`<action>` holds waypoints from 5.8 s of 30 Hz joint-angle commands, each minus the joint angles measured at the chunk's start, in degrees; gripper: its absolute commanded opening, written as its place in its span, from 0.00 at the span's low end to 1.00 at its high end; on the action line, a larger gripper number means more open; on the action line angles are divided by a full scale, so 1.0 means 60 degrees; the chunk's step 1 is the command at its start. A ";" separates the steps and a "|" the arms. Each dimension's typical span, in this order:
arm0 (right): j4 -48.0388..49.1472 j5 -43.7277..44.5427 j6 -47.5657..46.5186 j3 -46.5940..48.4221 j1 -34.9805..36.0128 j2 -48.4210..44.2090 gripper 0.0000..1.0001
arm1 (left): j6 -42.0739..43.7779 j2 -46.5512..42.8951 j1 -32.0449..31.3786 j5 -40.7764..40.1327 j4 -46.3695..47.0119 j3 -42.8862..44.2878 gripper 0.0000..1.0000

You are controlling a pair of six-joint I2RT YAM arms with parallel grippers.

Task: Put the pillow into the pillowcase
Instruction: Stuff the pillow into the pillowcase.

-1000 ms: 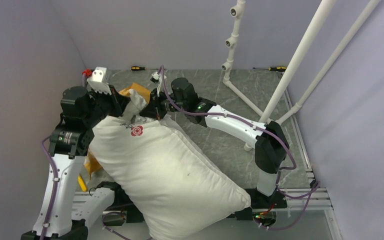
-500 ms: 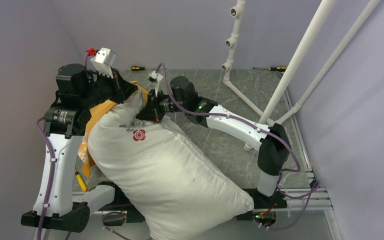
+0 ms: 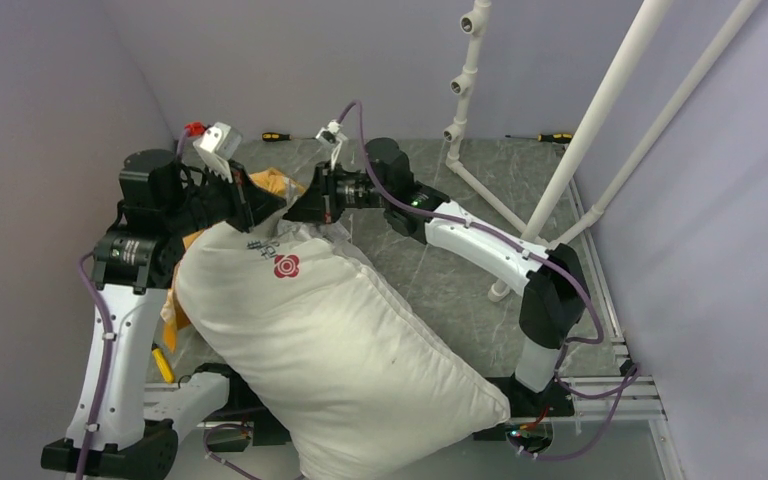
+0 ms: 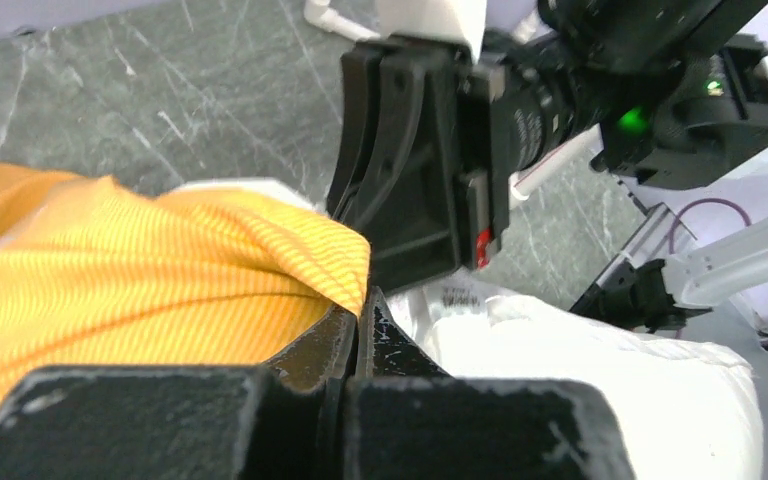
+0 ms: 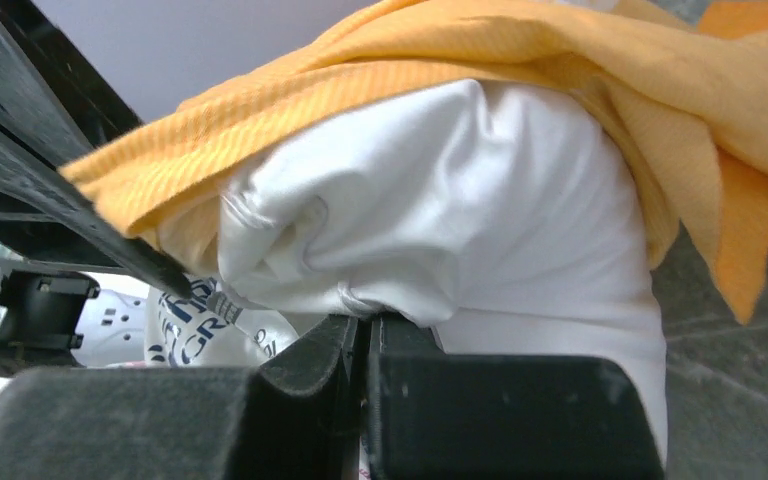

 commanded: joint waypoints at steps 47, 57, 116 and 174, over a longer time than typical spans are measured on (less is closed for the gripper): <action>0.2363 0.0648 0.2971 -0.5169 -0.3771 -0.2239 0.67 | -0.1752 0.1154 -0.5356 -0.4024 0.2660 -0.3651 0.00; -0.4171 0.2694 -0.0505 -0.3830 -0.3039 -0.5243 0.99 | -0.1604 0.2281 -0.5104 -0.4780 0.2761 -0.2450 0.00; -1.0906 -0.0863 0.5001 -1.0809 -0.2851 -1.4861 0.99 | -0.1352 0.1388 0.2420 -0.4303 -0.1658 -0.3427 0.00; -0.7534 0.1585 0.0142 -0.5041 -0.4519 -0.6843 0.99 | -0.1566 0.4066 0.4496 -0.1908 0.1031 -0.3096 0.00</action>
